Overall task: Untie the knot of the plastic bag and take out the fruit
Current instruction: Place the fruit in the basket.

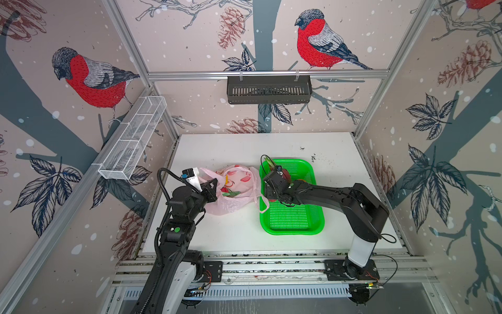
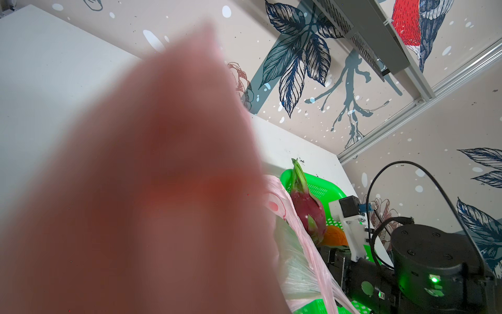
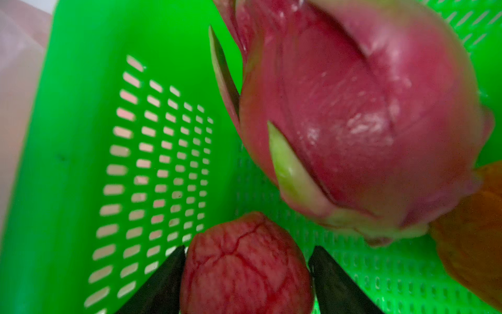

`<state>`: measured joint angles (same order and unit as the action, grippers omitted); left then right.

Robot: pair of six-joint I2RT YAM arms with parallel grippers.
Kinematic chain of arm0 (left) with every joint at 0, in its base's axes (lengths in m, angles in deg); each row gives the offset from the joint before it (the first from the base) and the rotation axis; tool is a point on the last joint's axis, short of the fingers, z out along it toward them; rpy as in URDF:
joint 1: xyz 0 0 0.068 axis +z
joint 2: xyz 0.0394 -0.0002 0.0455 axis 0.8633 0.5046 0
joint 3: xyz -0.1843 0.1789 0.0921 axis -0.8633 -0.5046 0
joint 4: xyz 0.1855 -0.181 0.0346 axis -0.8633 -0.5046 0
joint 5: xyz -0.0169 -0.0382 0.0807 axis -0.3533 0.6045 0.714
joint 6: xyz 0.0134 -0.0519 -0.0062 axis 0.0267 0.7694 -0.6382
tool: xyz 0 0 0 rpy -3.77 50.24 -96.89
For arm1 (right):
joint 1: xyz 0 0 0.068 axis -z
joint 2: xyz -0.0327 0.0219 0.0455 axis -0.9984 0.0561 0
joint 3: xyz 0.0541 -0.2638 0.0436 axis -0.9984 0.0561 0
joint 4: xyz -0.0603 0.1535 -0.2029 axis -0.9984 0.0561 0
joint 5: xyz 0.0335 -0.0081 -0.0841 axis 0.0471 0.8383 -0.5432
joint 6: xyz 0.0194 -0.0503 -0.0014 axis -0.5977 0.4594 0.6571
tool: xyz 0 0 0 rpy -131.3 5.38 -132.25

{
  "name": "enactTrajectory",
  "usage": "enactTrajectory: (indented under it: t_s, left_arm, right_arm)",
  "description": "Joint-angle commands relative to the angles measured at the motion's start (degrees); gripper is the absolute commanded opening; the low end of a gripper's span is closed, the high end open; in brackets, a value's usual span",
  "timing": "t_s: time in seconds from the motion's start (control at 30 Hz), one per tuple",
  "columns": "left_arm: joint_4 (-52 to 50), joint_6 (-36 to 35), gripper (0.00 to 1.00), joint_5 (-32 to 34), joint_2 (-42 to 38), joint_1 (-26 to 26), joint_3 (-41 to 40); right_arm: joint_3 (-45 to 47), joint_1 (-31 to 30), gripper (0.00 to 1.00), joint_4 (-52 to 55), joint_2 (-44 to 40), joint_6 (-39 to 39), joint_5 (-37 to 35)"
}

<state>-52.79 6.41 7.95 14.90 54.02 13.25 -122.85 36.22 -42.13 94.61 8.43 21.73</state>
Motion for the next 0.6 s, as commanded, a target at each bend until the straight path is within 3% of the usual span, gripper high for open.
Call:
enactTrajectory:
  t_s: [0.0,0.57]
  left_arm:
    - [0.91,-0.42,0.12,0.2,0.01,0.22,0.62]
    - [0.81,-1.17,0.11,0.09,0.94,0.22,1.75]
  right_arm:
    - [-0.54,-0.04,0.77,0.23,0.03,-0.27,-0.1]
    - [-2.57,-0.83,0.83,4.18,-5.23,1.31,-3.73]
